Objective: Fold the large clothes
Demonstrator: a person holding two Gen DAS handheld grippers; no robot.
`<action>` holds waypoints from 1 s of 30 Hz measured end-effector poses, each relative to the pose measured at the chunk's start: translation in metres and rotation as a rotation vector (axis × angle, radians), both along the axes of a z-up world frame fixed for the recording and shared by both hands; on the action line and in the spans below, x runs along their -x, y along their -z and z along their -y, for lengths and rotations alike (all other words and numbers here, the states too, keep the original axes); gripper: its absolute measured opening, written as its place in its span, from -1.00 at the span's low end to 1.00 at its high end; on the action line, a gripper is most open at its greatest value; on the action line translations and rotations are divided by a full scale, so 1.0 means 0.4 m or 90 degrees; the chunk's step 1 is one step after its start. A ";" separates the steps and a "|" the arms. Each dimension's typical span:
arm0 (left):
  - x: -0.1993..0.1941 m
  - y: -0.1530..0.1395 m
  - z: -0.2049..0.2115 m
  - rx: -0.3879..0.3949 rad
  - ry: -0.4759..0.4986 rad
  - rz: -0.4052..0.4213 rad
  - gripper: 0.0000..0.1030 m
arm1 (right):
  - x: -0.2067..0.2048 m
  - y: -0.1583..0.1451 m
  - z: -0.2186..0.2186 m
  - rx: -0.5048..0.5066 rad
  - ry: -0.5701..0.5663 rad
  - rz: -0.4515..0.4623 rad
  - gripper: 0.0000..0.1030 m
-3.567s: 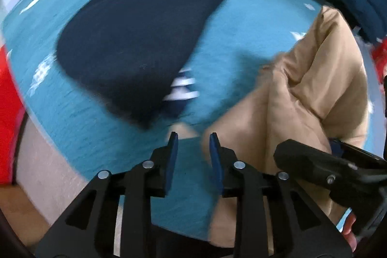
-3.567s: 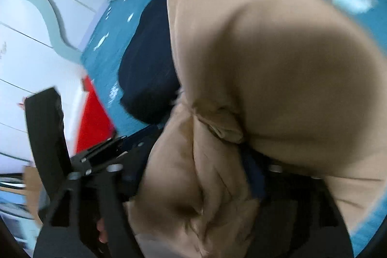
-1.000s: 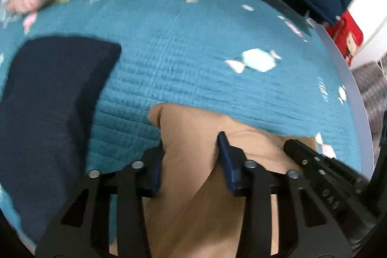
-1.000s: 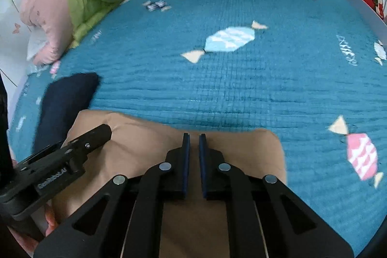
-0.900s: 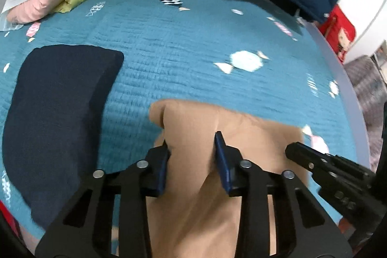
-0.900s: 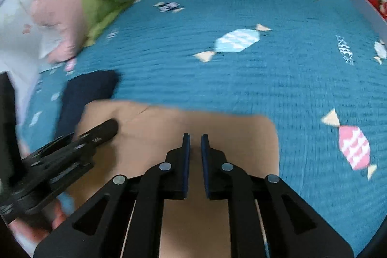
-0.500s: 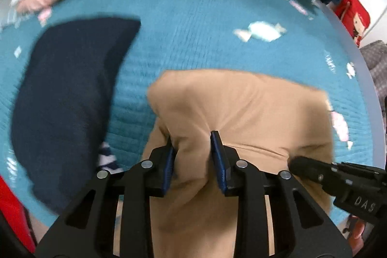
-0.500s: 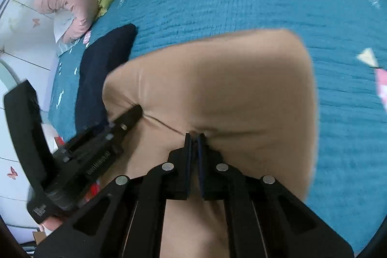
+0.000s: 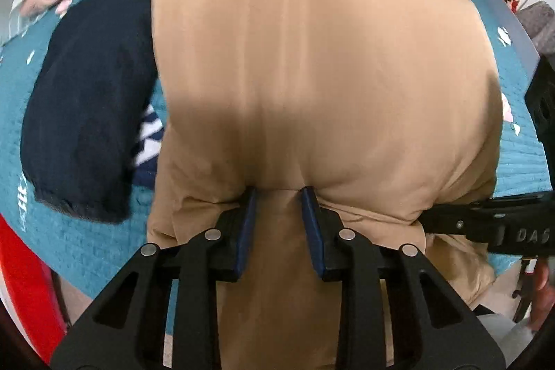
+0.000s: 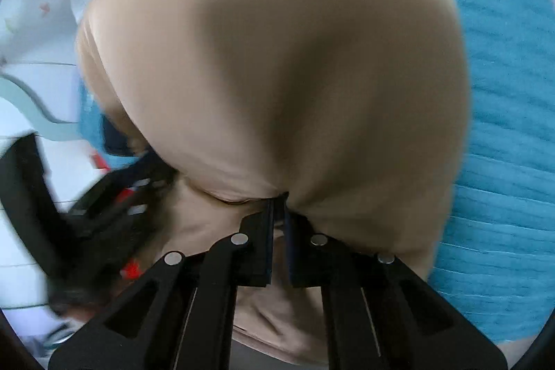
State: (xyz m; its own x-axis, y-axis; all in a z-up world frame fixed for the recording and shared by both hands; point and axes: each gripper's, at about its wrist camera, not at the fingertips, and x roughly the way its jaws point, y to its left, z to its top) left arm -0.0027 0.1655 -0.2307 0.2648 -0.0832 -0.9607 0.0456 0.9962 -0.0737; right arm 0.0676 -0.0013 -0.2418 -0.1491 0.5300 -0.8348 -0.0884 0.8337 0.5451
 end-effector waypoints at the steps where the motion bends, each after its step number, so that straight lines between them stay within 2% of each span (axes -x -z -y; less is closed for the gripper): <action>1: -0.004 -0.021 -0.003 0.012 0.009 -0.008 -0.44 | -0.002 -0.015 -0.004 0.001 -0.018 0.002 -0.85; 3: 0.002 -0.062 -0.010 0.020 0.026 -0.016 -0.41 | 0.008 -0.063 -0.007 0.008 -0.052 0.017 -0.79; 4: 0.009 -0.079 -0.012 0.020 0.035 -0.016 -0.39 | 0.019 -0.088 -0.011 0.005 -0.073 0.030 -0.67; 5: 0.015 -0.087 -0.015 0.023 0.043 -0.019 -0.25 | 0.040 -0.115 -0.021 0.010 -0.114 0.043 -0.41; 6: 0.025 -0.091 -0.015 0.035 0.059 -0.031 -0.09 | 0.053 -0.119 -0.030 0.019 -0.138 0.043 -0.23; 7: 0.033 -0.087 -0.011 0.045 0.071 -0.042 -0.04 | 0.062 -0.112 -0.037 0.028 -0.153 0.042 0.10; 8: 0.042 -0.069 -0.005 0.056 0.094 -0.060 0.02 | 0.072 -0.093 -0.049 0.035 -0.169 0.047 0.13; 11: 0.058 0.005 0.004 0.024 0.121 -0.081 0.02 | 0.080 -0.017 -0.090 0.066 -0.215 0.077 0.17; 12: 0.056 0.026 0.006 0.018 0.121 -0.077 0.02 | 0.079 -0.016 -0.102 0.070 -0.228 0.086 0.16; 14: 0.044 0.013 0.002 0.023 0.121 -0.068 0.02 | 0.076 -0.036 -0.109 0.076 -0.237 0.090 0.16; 17: 0.046 -0.043 -0.023 0.045 0.119 -0.034 0.04 | 0.077 -0.096 -0.080 0.042 -0.228 0.119 0.16; 19: 0.044 -0.079 -0.054 0.070 0.113 -0.012 0.12 | 0.070 -0.140 -0.046 0.032 -0.202 0.154 0.17; 21: 0.037 -0.107 -0.089 0.105 0.097 0.009 0.66 | 0.066 -0.183 -0.016 0.026 -0.168 0.188 0.38; 22: 0.040 -0.116 -0.097 0.115 0.090 0.016 0.75 | 0.055 -0.202 0.005 0.022 -0.148 0.203 0.63; 23: 0.039 -0.125 -0.112 0.128 0.082 0.026 0.76 | 0.041 -0.218 0.032 0.018 -0.118 0.222 0.78; 25: 0.034 -0.136 -0.122 0.158 0.078 0.029 0.77 | 0.018 -0.222 0.069 0.007 -0.083 0.239 0.80; 30: -0.045 -0.040 -0.165 0.273 0.023 -0.035 0.79 | -0.020 -0.144 0.160 -0.047 -0.047 0.223 0.83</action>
State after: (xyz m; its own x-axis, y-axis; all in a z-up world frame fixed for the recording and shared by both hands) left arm 0.0153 0.2315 -0.2146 0.2034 -0.4859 -0.8500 0.0639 0.8729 -0.4837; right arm 0.0754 -0.0652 -0.1843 0.0983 0.5888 -0.8023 -0.3391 0.7777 0.5293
